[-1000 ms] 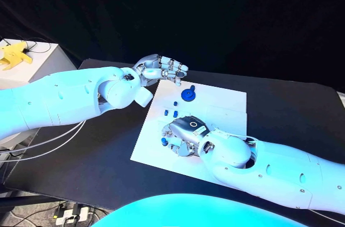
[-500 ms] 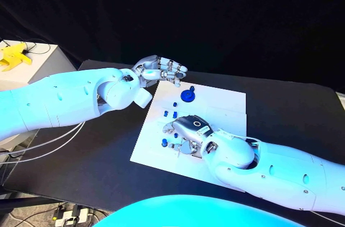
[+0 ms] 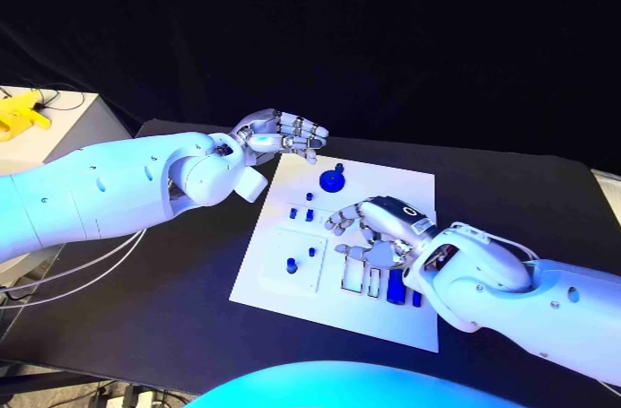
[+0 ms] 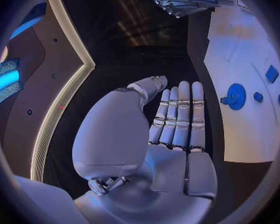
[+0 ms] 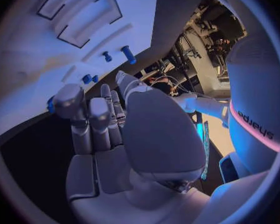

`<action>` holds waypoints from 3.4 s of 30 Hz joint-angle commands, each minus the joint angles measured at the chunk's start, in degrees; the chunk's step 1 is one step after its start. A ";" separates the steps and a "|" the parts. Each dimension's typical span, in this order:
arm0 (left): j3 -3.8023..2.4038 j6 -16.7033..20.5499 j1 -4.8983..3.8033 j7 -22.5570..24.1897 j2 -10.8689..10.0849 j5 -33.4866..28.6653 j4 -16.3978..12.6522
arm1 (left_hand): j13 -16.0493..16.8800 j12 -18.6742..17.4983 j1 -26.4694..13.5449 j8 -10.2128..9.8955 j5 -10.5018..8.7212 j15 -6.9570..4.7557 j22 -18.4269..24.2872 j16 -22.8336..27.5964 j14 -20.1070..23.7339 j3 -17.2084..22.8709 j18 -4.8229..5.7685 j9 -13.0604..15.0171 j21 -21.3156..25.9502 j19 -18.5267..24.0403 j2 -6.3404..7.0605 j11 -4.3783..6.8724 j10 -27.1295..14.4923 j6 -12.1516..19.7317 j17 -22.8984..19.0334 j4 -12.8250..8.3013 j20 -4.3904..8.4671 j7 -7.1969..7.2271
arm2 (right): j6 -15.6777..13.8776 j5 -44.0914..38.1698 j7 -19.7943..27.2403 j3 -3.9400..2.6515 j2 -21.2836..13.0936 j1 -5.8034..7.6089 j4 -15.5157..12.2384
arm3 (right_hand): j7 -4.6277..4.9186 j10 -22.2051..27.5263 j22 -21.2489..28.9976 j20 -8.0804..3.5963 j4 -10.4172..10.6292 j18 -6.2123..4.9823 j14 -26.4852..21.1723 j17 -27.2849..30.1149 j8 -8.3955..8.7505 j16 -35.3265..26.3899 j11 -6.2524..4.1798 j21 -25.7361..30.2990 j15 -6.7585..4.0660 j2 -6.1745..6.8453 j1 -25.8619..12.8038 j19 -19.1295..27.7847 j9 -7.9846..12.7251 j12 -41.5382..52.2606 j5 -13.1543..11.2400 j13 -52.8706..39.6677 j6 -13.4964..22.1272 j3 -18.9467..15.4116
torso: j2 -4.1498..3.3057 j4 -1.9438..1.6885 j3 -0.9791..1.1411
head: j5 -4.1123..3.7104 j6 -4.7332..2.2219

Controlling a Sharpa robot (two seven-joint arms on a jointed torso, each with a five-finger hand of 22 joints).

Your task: Assemble the parts on the task board

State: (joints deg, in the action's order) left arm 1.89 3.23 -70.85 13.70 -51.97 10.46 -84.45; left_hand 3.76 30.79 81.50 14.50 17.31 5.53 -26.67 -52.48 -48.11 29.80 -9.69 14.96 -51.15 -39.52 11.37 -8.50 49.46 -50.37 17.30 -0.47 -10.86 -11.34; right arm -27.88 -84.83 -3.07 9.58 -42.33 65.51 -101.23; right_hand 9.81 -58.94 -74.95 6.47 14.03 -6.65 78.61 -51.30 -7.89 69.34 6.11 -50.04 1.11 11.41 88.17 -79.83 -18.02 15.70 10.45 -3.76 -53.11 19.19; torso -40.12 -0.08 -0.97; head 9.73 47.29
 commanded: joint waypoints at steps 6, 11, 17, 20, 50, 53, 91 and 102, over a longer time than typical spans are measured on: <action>-0.02 -1.08 -0.03 0.52 0.10 -0.60 0.51 | 0.09 -0.34 0.11 -0.14 0.05 -0.04 0.10 0.05 0.32 -0.22 -0.63 -0.07 0.28 -0.03 -0.49 -0.34 -0.11 -0.09 -0.06 -0.01 -0.41 -0.38 | 2.21 19.94 4.86 -0.15 -10.43 3.00 -3.73 | 0.01 -6.99 -4.12 -0.33 1.61 0.78 1.70 -3.08 -1.28 2.09 -1.02 -3.64 -0.70 1.19 -1.38 -1.52 -0.04 2.43 -0.01 -1.17 -1.87 2.44 | 0.61 0.95 0.29 | -2.23 -1.72; 0.01 -1.22 0.00 0.43 0.23 -0.65 0.61 | 0.09 -0.36 0.01 -0.13 0.05 -0.01 0.12 0.05 0.33 -0.27 -0.62 -0.06 0.32 -0.03 -0.50 -0.35 -0.12 -0.12 -0.06 0.06 -0.43 -0.39 | 1.84 25.64 0.79 0.54 -16.94 3.73 -4.98 | -2.98 -21.20 -8.59 -3.36 1.47 2.67 6.75 -16.17 -5.64 9.42 -4.61 -17.21 -2.98 0.61 -9.51 -5.67 -1.99 42.49 -0.88 -41.88 -4.11 -2.39 | 0.85 1.62 0.57 | -4.20 -2.18; 0.03 -1.30 0.05 0.40 0.19 -0.66 0.35 | 0.09 -0.36 0.01 -0.13 0.05 -0.01 0.12 0.05 0.33 -0.27 -0.62 -0.06 0.32 -0.03 -0.50 -0.35 -0.12 -0.12 -0.06 0.06 -0.43 -0.39 | 3.93 22.90 -7.20 1.46 -21.46 3.62 -7.29 | -3.76 -24.75 -12.14 -3.05 2.54 4.45 8.76 -26.43 -10.97 14.81 -4.48 -27.19 -3.61 -0.64 -14.06 -7.59 -4.85 68.05 -0.43 -75.89 -2.90 -10.39 | 0.97 2.14 0.79 | -5.83 -1.97; 0.03 -1.29 0.07 0.39 0.10 -0.67 0.12 | 0.09 -0.36 0.01 -0.13 0.05 -0.01 0.12 0.05 0.33 -0.27 -0.62 -0.06 0.32 -0.03 -0.50 -0.35 -0.12 -0.12 -0.06 0.06 -0.43 -0.39 | 5.15 20.08 -11.41 1.90 -22.68 3.10 -8.32 | -3.97 -26.32 -12.88 -3.20 2.74 5.00 9.30 -28.95 -11.95 16.09 -4.77 -30.49 -3.76 -1.64 -15.06 -8.26 -5.24 69.70 -0.28 -78.77 -3.18 -12.85 | 1.07 2.34 0.76 | -6.45 -1.77; 0.13 -1.46 0.22 0.49 -0.47 -0.72 -1.19 | 0.10 -0.45 -0.64 -0.15 0.06 0.10 0.37 -0.04 0.43 -0.44 -0.60 -0.05 0.76 -0.04 -0.69 -0.41 -0.23 -0.17 -0.07 0.63 -0.56 -0.40 | -1.31 5.37 -26.26 2.82 -14.41 -4.38 -8.84 | -3.82 -29.58 -14.29 -3.10 2.78 6.07 10.88 -36.43 -10.87 19.67 -4.61 -36.82 -3.56 -4.39 -16.56 -9.47 -4.21 72.74 -0.40 -84.04 -2.99 -19.38 | 1.41 3.08 0.48 | -8.65 1.11; 0.13 -1.48 0.22 0.47 -0.50 -0.72 -1.22 | 0.10 -0.45 -0.64 -0.15 0.06 0.10 0.37 -0.04 0.43 -0.44 -0.60 -0.05 0.76 -0.04 -0.69 -0.41 -0.23 -0.17 -0.07 0.63 -0.56 -0.40 | -1.40 5.27 -26.43 2.82 -13.93 -4.55 -8.86 | -3.82 -29.71 -14.27 -3.08 2.78 6.06 10.93 -36.68 -10.83 19.78 -4.59 -36.78 -3.54 -4.44 -16.52 -9.46 -4.19 72.88 -0.36 -84.24 -3.03 -19.60 | 1.35 3.00 0.46 | -8.42 1.24; 0.14 -1.41 0.21 0.22 -0.88 -0.73 -1.18 | 0.10 -0.46 -0.62 -0.11 0.09 0.08 0.45 -0.08 0.47 -0.40 -0.64 -0.03 0.89 -0.08 -0.78 -0.38 -0.24 -0.25 -0.07 0.67 -0.57 -0.36 | -2.00 -0.67 -28.19 2.80 -11.12 -5.87 -8.02 | -3.90 -29.57 -14.08 -2.98 2.78 5.92 11.10 -37.47 -10.80 20.14 -4.62 -36.07 -3.50 -4.81 -17.21 -9.27 -4.11 72.69 0.11 -84.10 -3.69 -21.65 | 1.31 3.16 0.39 | -6.93 1.23; 0.14 -1.45 0.21 0.16 -0.94 -0.73 -1.03 | 0.10 -0.46 -0.62 -0.11 0.09 0.08 0.45 -0.08 0.47 -0.40 -0.64 -0.03 0.89 -0.08 -0.78 -0.38 -0.24 -0.25 -0.07 0.67 -0.57 -0.36 | -3.80 -5.72 -28.19 2.78 -11.76 -5.85 -9.48 | -3.84 -29.14 -13.97 -2.94 2.83 5.83 11.05 -37.31 -10.63 20.06 -4.57 -35.64 -3.48 -4.00 -16.82 -9.14 -4.02 72.20 0.21 -83.54 -3.55 -22.78 | 1.30 3.22 0.33 | -6.86 1.02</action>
State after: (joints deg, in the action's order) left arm 2.06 2.61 -70.62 13.58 -52.96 10.10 -85.44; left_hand 3.80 30.57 81.05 14.50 17.31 5.53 -26.28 -52.48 -48.12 29.41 -9.70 14.96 -50.48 -39.73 10.92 -8.71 49.26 -50.49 17.32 -0.08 -11.06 -11.46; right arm -30.67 -86.96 -31.16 12.36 -54.03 59.70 -110.41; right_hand 5.94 -83.82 -74.92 3.70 16.91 -1.25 84.13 -74.93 -18.72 89.20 1.41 -85.86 -2.37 6.85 71.39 -84.01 -22.13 88.03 10.32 -74.95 -56.28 -3.24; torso -38.84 3.09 -0.59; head 2.87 48.38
